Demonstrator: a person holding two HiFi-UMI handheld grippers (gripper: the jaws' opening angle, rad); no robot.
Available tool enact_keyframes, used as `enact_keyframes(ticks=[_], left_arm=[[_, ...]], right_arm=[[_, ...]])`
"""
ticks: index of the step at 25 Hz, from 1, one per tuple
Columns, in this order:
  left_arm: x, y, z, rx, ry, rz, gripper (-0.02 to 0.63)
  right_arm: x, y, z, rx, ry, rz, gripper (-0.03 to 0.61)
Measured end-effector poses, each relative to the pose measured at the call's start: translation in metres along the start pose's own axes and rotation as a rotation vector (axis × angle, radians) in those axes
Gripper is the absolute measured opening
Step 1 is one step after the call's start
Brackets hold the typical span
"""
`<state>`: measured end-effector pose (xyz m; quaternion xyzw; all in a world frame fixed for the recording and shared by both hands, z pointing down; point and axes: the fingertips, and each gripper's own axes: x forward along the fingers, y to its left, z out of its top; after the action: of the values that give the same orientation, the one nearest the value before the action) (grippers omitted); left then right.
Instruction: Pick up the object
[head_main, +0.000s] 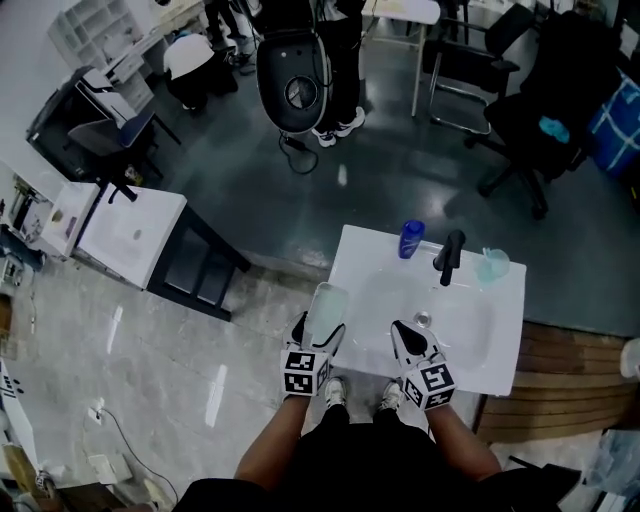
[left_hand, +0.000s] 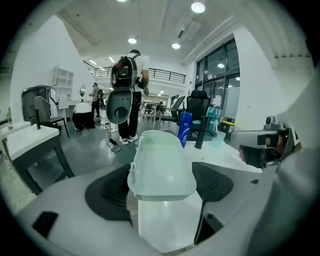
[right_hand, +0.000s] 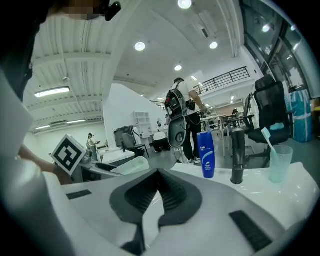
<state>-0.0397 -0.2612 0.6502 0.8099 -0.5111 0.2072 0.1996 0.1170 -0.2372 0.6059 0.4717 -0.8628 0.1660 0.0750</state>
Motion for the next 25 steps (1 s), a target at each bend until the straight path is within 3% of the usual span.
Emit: enact_keyframes(ticks=[11, 25], left_arm=[[-0.009, -0.013, 0.077, 0.027, -0.150, -0.032, 0.402], [-0.014, -0.030, 0.106, 0.073, -0.212, -0.101, 0.402]], right_arm=[[-0.014, -0.027, 0.043, -0.051, -0.059, -0.045, 0.018], [-0.021, -0.044, 0.097, -0.176, -0.184, -0.118, 0.018]])
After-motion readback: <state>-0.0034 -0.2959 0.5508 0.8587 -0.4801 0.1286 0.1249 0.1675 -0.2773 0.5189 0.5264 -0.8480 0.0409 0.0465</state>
